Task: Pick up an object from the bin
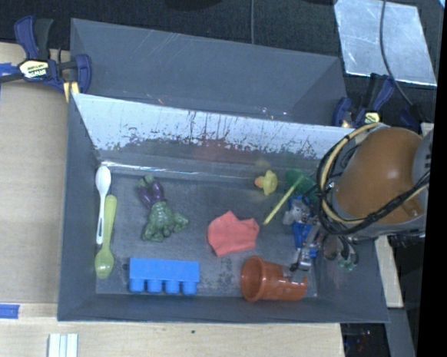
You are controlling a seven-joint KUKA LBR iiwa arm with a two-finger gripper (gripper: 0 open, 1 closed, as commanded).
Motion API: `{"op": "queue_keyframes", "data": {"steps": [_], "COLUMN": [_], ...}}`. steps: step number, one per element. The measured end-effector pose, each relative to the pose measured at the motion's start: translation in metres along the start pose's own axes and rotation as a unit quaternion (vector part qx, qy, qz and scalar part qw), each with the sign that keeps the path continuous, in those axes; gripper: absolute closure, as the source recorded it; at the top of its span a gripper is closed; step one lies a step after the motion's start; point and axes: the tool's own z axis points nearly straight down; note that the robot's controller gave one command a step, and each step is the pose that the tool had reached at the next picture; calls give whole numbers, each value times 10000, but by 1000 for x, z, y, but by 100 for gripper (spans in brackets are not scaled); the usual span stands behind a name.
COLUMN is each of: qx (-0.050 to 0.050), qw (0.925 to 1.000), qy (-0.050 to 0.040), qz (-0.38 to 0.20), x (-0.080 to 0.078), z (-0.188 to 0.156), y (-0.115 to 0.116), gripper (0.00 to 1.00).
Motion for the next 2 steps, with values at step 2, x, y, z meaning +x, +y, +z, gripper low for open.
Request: {"op": "queue_keyframes", "data": {"steps": [2], "qx": [11], "qw": [9896], "qy": [-7], "qz": [-1441], "x": [-5], "z": [41], "y": [23], "gripper": [0]}}
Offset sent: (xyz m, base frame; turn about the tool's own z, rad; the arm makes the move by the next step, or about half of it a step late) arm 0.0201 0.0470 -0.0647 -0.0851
